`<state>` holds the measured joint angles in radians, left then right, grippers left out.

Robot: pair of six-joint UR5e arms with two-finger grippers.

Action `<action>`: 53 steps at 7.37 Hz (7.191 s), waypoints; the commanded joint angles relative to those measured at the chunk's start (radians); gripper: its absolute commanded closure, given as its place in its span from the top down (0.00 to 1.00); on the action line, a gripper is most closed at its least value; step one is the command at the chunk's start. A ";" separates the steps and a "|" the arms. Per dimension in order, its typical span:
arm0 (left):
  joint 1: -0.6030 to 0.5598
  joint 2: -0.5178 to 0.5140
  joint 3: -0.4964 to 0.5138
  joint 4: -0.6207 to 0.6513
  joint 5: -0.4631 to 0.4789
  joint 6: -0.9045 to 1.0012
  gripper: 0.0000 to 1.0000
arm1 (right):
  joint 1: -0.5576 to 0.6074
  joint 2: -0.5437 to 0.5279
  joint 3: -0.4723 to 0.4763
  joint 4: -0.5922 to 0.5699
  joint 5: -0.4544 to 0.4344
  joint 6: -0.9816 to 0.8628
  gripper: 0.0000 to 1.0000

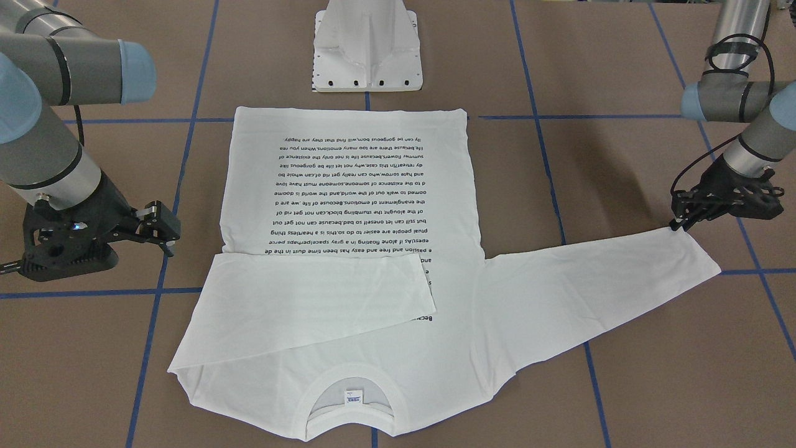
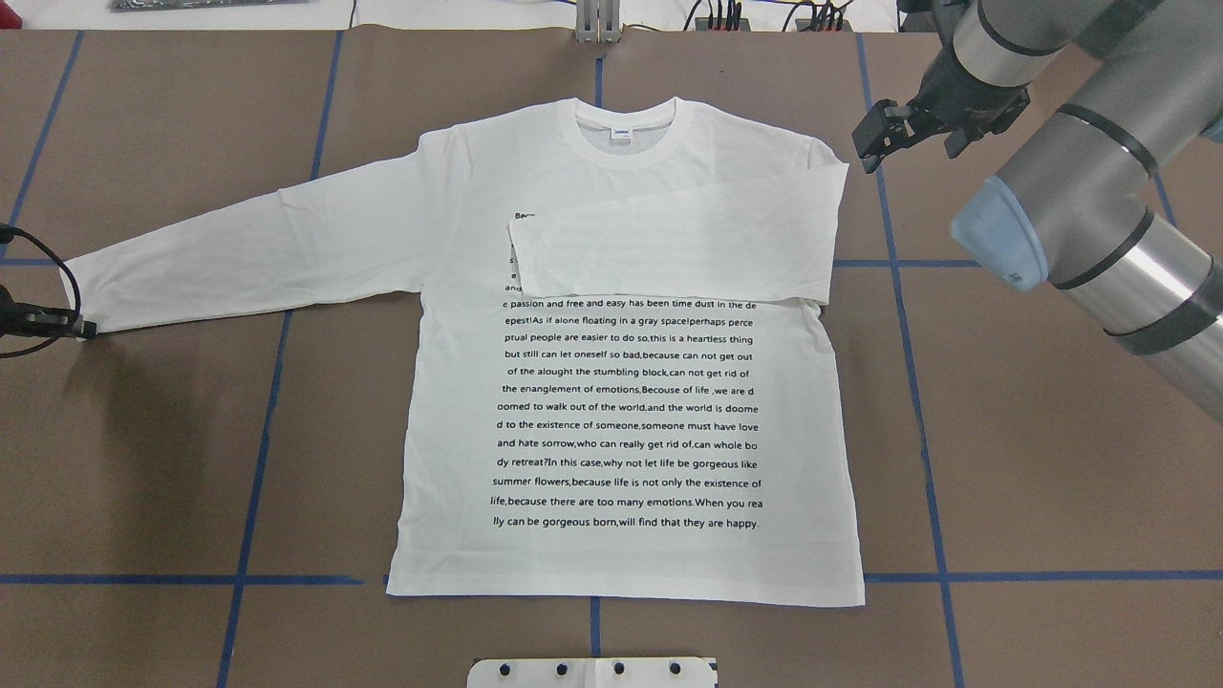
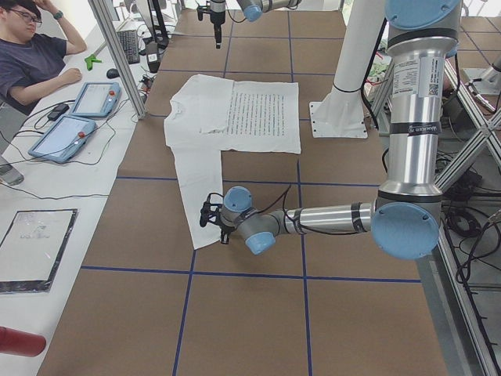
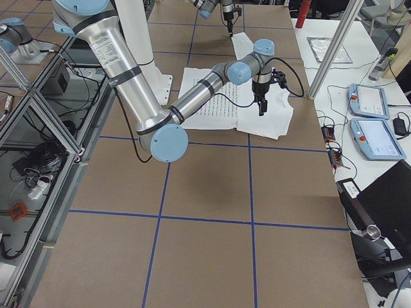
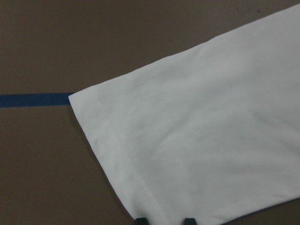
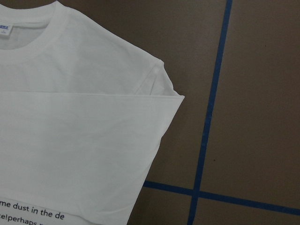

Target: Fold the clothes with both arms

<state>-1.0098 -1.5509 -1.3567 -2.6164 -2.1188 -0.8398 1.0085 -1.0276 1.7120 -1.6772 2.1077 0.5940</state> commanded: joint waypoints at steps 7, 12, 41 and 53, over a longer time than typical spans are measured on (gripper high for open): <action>-0.003 -0.196 -0.364 0.094 -0.041 -0.579 0.00 | -0.002 0.000 0.006 0.001 -0.002 0.003 1.00; 0.132 -0.527 -0.415 0.295 0.087 -0.989 0.00 | -0.002 -0.005 0.023 -0.001 -0.003 0.003 1.00; 0.192 -0.491 -0.406 0.630 -0.052 -0.088 1.00 | -0.390 0.460 -0.567 0.226 -0.420 0.544 1.00; 0.198 -0.494 -0.406 0.624 -0.047 -0.110 1.00 | -0.452 0.384 -0.416 -0.323 -0.667 0.211 1.00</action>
<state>-0.8115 -2.0444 -1.7616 -1.9926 -2.1672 -0.9481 0.5432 -0.5914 1.2319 -1.9519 1.4698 0.8804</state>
